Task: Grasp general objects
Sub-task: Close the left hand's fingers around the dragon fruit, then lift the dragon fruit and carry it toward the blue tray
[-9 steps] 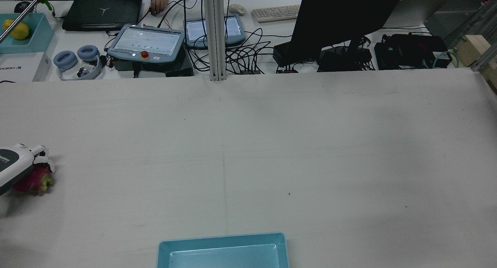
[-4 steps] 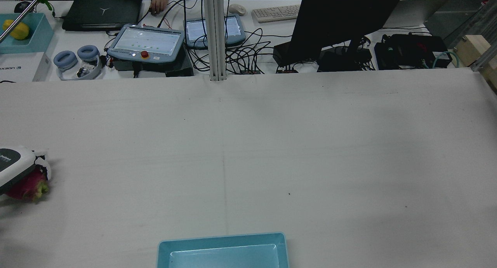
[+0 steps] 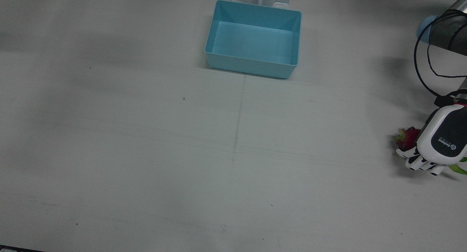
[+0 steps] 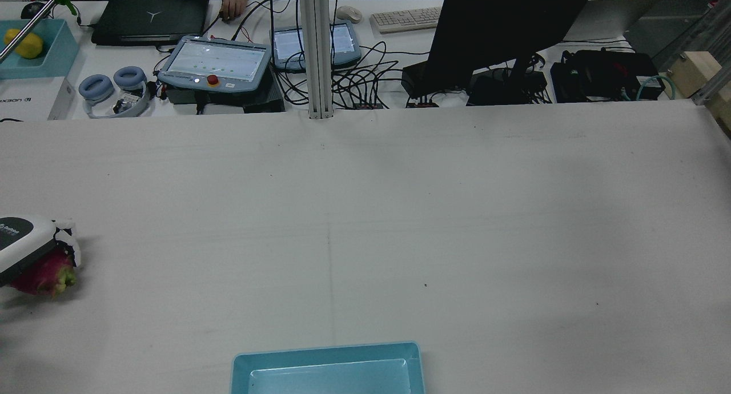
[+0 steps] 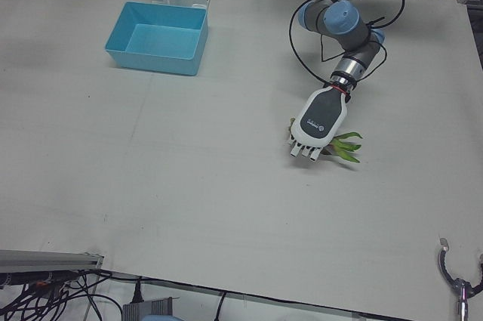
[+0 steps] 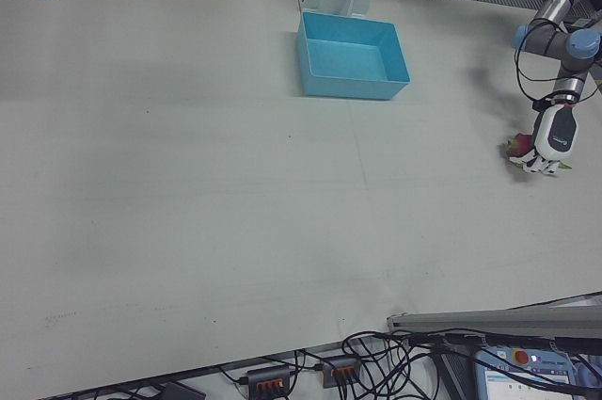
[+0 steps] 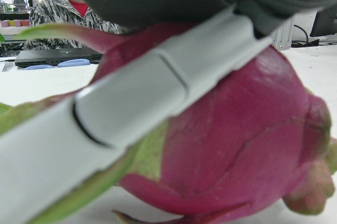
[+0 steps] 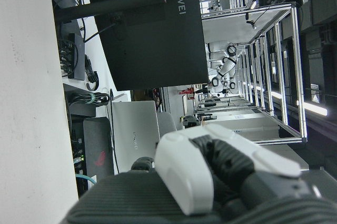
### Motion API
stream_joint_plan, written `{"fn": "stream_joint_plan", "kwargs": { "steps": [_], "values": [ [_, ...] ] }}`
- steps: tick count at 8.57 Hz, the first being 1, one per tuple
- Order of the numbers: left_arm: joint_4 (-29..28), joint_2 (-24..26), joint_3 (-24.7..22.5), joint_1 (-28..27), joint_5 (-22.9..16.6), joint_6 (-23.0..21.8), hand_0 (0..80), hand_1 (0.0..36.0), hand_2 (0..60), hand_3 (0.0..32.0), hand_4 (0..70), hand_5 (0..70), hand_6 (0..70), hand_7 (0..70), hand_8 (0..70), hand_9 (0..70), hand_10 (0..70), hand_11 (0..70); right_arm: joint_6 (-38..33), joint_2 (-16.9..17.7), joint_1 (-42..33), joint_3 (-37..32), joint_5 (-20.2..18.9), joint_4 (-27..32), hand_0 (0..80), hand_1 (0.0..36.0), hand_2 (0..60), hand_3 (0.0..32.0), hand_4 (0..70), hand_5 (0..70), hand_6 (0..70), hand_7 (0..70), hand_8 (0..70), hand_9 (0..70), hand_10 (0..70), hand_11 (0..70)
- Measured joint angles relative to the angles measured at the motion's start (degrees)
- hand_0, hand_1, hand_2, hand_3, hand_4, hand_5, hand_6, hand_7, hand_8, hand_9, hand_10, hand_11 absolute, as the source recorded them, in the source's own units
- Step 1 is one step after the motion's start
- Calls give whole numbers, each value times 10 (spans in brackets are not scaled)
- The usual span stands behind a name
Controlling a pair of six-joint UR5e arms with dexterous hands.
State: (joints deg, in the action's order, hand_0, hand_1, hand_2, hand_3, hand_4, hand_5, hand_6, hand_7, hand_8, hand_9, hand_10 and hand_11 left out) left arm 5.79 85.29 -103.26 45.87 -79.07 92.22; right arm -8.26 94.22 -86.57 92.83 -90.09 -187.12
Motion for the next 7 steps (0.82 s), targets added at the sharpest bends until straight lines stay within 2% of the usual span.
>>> {"fn": "stream_joint_plan", "kwargs": {
  "steps": [1, 3, 5, 7],
  "values": [
    [2, 0, -16, 8, -27, -26, 800, 360, 600, 0, 700, 700, 700, 700, 700, 700, 700, 700, 0, 0, 0, 0, 0, 0, 0, 0, 0, 0, 0, 0, 0, 0, 0, 0, 0, 0],
    [-2, 0, -40, 60, -112, -91, 800, 360, 600, 0, 700, 700, 700, 700, 700, 700, 700, 700, 0, 0, 0, 0, 0, 0, 0, 0, 0, 0, 0, 0, 0, 0, 0, 0, 0, 0],
    [-50, 1, -52, 117, -214, -196, 800, 360, 600, 0, 700, 700, 700, 700, 700, 700, 700, 700, 0, 0, 0, 0, 0, 0, 0, 0, 0, 0, 0, 0, 0, 0, 0, 0, 0, 0],
    [-82, 0, -85, 132, -272, -280, 800, 360, 600, 0, 700, 700, 700, 700, 700, 700, 700, 700, 0, 0, 0, 0, 0, 0, 0, 0, 0, 0, 0, 0, 0, 0, 0, 0, 0, 0]
  ]
}}
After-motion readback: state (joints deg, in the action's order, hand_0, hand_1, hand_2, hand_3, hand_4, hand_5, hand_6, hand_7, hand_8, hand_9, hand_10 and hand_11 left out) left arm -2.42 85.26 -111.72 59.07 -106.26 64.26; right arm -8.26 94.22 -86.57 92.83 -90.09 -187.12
